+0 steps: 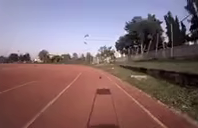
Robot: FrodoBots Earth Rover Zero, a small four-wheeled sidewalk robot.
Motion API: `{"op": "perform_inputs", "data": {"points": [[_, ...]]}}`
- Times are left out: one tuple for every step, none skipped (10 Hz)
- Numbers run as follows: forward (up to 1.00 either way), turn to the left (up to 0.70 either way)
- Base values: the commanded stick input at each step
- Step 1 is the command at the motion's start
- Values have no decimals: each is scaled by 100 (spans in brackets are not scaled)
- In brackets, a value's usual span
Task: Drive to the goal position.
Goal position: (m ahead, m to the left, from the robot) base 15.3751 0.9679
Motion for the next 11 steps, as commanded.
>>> {"op": "perform_inputs", "data": {"points": [[70,0],[70,0],[70,0],[70,0],[70,0],[70,2],[70,9],[70,13],[70,14],[70,14],[70,7]]}}
